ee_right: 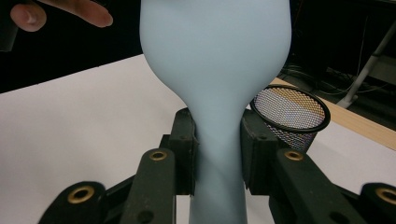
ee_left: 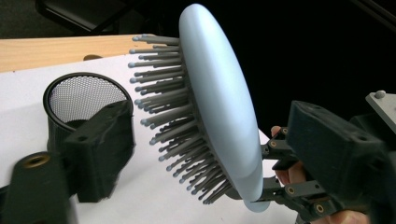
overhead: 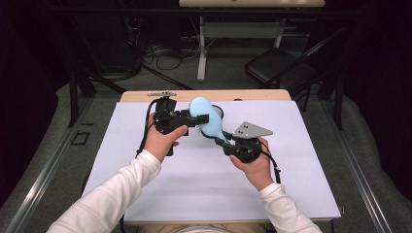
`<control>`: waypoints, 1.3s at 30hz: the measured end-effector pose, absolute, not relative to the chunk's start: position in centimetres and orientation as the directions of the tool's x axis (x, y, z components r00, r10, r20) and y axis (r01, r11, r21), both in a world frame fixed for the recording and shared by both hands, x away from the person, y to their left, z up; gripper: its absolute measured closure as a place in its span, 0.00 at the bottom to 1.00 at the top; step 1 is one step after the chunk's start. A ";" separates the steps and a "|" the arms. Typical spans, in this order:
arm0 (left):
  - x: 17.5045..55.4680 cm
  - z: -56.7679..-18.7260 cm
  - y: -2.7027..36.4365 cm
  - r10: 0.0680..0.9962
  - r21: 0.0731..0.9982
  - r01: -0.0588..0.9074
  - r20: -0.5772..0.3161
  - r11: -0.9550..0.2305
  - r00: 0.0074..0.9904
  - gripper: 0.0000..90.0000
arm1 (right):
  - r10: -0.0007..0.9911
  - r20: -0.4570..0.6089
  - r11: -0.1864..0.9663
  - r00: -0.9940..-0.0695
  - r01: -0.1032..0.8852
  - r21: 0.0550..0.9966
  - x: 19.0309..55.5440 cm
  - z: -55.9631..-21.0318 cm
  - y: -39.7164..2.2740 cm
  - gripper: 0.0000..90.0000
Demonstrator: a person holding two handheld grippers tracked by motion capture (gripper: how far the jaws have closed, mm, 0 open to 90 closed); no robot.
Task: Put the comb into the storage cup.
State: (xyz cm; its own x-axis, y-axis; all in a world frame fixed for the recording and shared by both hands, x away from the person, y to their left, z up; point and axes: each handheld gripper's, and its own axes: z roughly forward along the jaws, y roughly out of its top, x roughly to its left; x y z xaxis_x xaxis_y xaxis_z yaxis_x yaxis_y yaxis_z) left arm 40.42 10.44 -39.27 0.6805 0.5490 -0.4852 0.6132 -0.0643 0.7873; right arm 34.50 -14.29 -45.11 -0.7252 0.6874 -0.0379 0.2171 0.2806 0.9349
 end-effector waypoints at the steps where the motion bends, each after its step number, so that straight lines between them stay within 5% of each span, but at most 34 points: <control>1: 40.4 -39.3 10.4 0.548 0.786 0.615 -0.488 -0.063 0.680 0.17 | 0.688 -0.038 0.280 -0.725 0.217 0.935 34.5 -45.1 -14.3 0.77; 19: 41.1 -39.5 9.6 0.540 0.766 0.641 -0.524 -0.039 0.659 0.19 | 0.691 -0.033 0.270 -0.722 0.215 0.939 34.4 -45.1 -14.3 0.77; 39: 41.5 -39.7 9.4 0.520 0.729 0.685 -0.584 -0.003 0.623 0.36 | 0.688 -0.039 0.278 -0.725 0.214 0.936 34.4 -45.2 -14.1 0.77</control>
State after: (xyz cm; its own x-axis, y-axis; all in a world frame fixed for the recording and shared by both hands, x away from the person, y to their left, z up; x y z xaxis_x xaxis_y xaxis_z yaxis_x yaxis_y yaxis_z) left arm 41.48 9.37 -39.72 0.6234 0.5203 -0.5836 0.6845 -0.0025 0.7290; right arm 34.43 -14.13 -45.23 -0.7248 0.6878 -0.0391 0.2136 0.2783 0.9364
